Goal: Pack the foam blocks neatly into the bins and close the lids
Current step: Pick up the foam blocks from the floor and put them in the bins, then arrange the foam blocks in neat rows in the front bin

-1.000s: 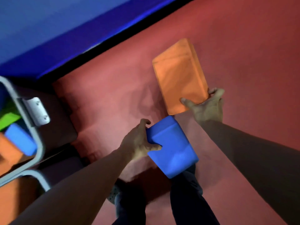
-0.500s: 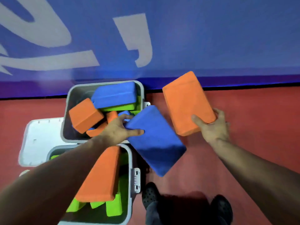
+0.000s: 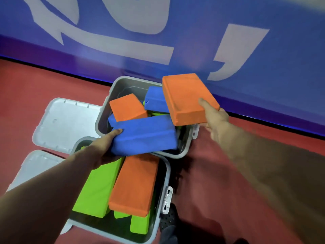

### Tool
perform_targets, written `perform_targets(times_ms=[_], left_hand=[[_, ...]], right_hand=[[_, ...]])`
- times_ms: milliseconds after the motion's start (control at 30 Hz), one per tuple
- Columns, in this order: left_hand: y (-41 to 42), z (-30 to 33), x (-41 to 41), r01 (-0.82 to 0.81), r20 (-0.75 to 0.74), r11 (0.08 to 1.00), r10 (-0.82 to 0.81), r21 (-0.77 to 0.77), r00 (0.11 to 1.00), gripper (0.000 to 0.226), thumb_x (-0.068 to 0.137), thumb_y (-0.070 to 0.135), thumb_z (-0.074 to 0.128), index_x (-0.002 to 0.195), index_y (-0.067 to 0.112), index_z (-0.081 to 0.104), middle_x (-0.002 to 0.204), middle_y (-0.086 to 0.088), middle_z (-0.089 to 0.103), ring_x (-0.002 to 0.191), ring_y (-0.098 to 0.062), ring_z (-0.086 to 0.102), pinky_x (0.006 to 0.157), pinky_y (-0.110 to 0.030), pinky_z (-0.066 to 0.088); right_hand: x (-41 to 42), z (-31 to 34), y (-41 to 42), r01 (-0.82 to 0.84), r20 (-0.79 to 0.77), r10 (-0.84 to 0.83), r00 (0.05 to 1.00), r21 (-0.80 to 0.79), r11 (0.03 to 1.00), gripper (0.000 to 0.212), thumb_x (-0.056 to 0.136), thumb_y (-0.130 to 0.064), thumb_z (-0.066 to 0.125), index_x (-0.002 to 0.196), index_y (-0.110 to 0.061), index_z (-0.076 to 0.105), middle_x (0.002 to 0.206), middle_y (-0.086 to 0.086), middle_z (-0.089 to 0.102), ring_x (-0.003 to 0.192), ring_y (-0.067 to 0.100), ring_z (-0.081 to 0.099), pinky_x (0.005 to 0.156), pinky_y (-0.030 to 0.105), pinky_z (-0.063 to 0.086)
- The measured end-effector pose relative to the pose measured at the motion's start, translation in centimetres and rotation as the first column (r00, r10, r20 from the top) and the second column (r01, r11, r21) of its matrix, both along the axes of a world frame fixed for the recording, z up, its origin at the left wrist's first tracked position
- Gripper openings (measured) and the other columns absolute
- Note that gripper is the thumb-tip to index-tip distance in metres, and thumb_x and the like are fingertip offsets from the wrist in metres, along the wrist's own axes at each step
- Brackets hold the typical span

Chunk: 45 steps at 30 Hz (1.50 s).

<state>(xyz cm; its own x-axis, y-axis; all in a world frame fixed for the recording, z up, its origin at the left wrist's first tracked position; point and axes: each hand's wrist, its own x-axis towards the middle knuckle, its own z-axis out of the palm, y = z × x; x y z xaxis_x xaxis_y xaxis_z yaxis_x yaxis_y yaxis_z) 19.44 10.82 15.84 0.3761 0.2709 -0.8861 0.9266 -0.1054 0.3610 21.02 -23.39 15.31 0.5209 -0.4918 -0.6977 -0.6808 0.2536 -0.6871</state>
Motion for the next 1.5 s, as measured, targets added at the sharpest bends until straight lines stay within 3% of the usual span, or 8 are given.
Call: perform_targets(times_ms=[333, 500, 600, 767, 867, 1033, 1233, 1500], left_hand=[[-4.4, -8.7, 2.6, -0.060, 0.039, 0.998, 0.059, 0.023, 0.997, 0.075, 0.074, 0.040, 0.090, 0.130, 0.003, 0.057, 0.134, -0.015, 0.059, 0.109, -0.035, 0.065, 0.035, -0.027, 0.052], [-4.5, -9.6, 2.5, -0.162, 0.105, 0.980, 0.174, -0.118, 0.979, 0.062, 0.080, 0.041, 0.086, 0.127, 0.008, 0.062, 0.133, -0.004, 0.054, 0.096, -0.017, 0.060, 0.056, -0.030, 0.062], [-3.6, -9.5, 1.9, -0.160, 0.112, 0.963, 0.188, -0.216, 0.976, 0.052, 0.086, 0.036, 0.082, 0.126, 0.010, 0.065, 0.138, -0.001, 0.055, 0.103, -0.014, 0.058, 0.059, -0.028, 0.061], [-2.9, -8.4, 2.1, 0.164, 0.123, 0.986, -0.162, -0.005, 0.979, 0.067, 0.088, 0.048, 0.076, 0.138, 0.008, 0.056, 0.139, -0.005, 0.052, 0.115, -0.029, 0.059, 0.072, -0.046, 0.064], [-2.2, -6.5, 2.1, 0.427, 0.128, 0.859, -0.475, 0.283, 0.871, 0.093, 0.076, 0.078, 0.060, 0.137, 0.009, 0.057, 0.133, -0.009, 0.061, 0.115, -0.034, 0.063, 0.090, -0.052, 0.059], [-0.7, 0.4, 1.2, 0.653, 0.111, 0.557, -0.797, 0.513, 0.593, 0.098, 0.077, 0.090, 0.042, 0.140, 0.016, 0.057, 0.135, -0.013, 0.059, 0.124, -0.029, 0.058, 0.107, -0.046, 0.047], [-1.8, 14.6, -0.4, 0.629, 0.068, 0.270, -0.943, 0.729, 0.325, 0.078, 0.094, 0.070, 0.047, 0.151, 0.017, 0.045, 0.154, -0.010, 0.045, 0.138, -0.034, 0.046, 0.112, -0.047, 0.041], [-0.5, 29.8, -7.2, 0.545, -0.064, 0.057, -0.978, 0.836, 0.201, 0.092, 0.085, 0.080, 0.025, 0.152, 0.018, 0.044, 0.155, -0.010, 0.044, 0.138, -0.033, 0.047, 0.114, -0.044, 0.033]], right_hand=[[3.1, -1.6, 5.2, -0.105, -0.104, 0.119, 0.987, 0.132, 0.986, 0.072, 0.074, -0.068, 0.074, 0.127, -0.022, 0.056, 0.118, -0.001, 0.066, 0.086, 0.022, 0.071, 0.056, 0.026, 0.050], [4.7, -2.5, 6.5, -0.141, -0.031, 0.151, 0.988, 0.224, 0.964, 0.041, 0.087, -0.062, 0.065, 0.107, -0.028, 0.054, 0.109, -0.006, 0.065, 0.092, 0.019, 0.070, 0.068, 0.023, 0.046], [4.8, -2.7, 6.5, -0.197, -0.005, 0.206, 0.979, 0.271, 0.942, 0.041, 0.092, -0.054, 0.064, 0.123, -0.028, 0.055, 0.123, -0.004, 0.065, 0.099, 0.019, 0.066, 0.076, 0.022, 0.046], [3.4, -2.3, 5.6, -0.199, -0.016, 0.204, 0.979, 0.172, 0.965, 0.049, 0.084, -0.058, 0.070, 0.118, -0.024, 0.061, 0.115, -0.008, 0.064, 0.104, 0.019, 0.065, 0.094, 0.030, 0.049], [1.4, -0.9, 4.9, -0.293, -0.040, 0.291, 0.956, -0.077, 0.953, 0.087, 0.066, -0.073, 0.064, 0.138, -0.025, 0.057, 0.132, -0.006, 0.064, 0.117, 0.022, 0.063, 0.105, 0.042, 0.048], [-2.2, 6.3, 5.0, -0.657, -0.153, 0.655, 0.740, -0.370, 0.656, 0.061, 0.095, -0.051, 0.056, 0.149, -0.024, 0.044, 0.144, 0.001, 0.048, 0.133, 0.021, 0.049, 0.107, 0.034, 0.039], [-5.4, 17.0, 5.9, -0.767, -0.229, 0.811, 0.538, -0.533, 0.358, 0.065, 0.097, -0.056, 0.050, 0.154, -0.028, 0.036, 0.155, -0.006, 0.036, 0.140, 0.021, 0.041, 0.114, 0.041, 0.037], [-12.7, 29.6, 5.4, -0.757, -0.358, 0.845, 0.398, -0.648, 0.083, 0.068, 0.099, -0.059, 0.043, 0.158, -0.028, 0.027, 0.165, -0.001, 0.023, 0.148, 0.025, 0.030, 0.121, 0.039, 0.020]])
